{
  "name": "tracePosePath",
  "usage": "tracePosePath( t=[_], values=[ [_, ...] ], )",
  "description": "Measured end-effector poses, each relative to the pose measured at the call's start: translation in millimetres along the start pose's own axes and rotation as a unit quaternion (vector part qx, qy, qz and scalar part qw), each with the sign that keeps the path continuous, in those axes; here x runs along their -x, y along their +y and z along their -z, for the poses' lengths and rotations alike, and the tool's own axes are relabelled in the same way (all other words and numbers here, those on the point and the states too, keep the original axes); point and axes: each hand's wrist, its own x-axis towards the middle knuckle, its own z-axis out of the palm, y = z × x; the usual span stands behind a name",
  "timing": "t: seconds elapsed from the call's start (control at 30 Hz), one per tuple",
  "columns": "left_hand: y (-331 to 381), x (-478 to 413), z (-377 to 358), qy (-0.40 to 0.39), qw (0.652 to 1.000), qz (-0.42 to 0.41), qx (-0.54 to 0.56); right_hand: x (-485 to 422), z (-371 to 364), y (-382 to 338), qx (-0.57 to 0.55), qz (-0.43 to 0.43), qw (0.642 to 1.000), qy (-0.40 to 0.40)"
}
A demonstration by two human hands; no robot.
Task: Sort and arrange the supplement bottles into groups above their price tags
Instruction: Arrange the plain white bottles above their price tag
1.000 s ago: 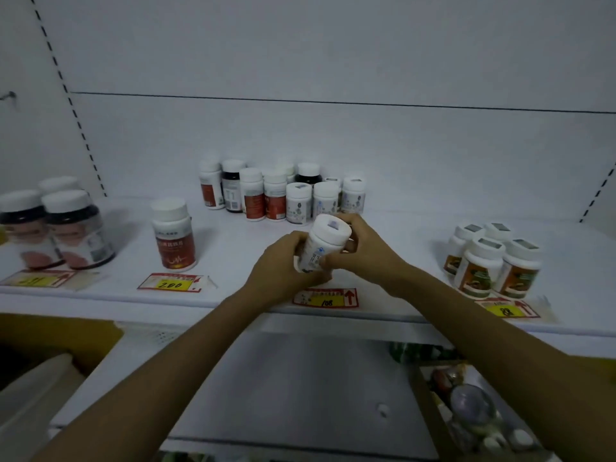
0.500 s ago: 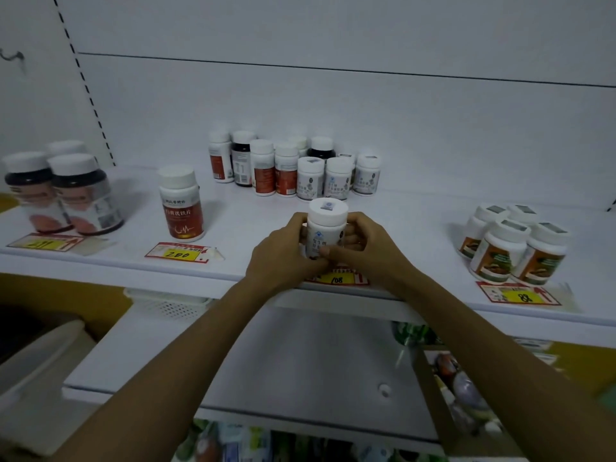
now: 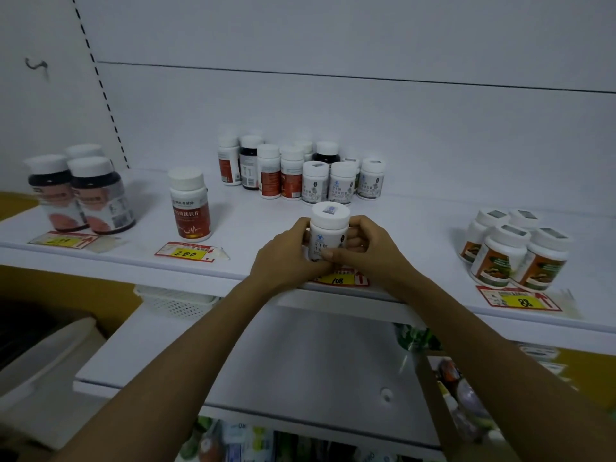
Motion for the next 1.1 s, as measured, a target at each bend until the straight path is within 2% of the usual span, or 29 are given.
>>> tracePosePath(
  t=[0.13, 0.27, 0.33, 0.43, 0.57, 0.73, 0.97, 1.1],
  values=[
    [0, 4, 9, -0.024, 0.996, -0.011, 0.083, 6, 0, -9, -0.049, -0.014, 0.999, 0.015],
    [0, 4, 24, -0.040, 0.981, 0.021, 0.191, 2, 6, -14, -0.105, -0.049, 0.991, 0.075],
    [0, 0, 29, -0.027, 0.969, 0.035, 0.245, -6, 10, -15, -0.104, -0.072, 0.988, 0.087],
    [0, -15, 34, 0.000, 0.959, 0.035, 0.281, -26, 16, -21, -0.070, -0.055, 0.992, 0.090],
    [-6, -45, 35, 0.014, 0.956, 0.035, 0.290, -64, 22, -25, -0.034, -0.056, 0.989, 0.136],
    [-12, -87, 22, -0.008, 0.955, 0.038, 0.294, -113, 25, -4, 0.040, -0.082, 0.983, 0.159],
    [-17, -127, -6, -0.053, 0.967, -0.017, 0.250, -139, 14, 28, 0.089, -0.039, 0.973, 0.211],
    [-23, -127, -14, -0.052, 0.969, -0.044, 0.238, -145, 13, 40, 0.115, -0.034, 0.970, 0.211]
  ],
)
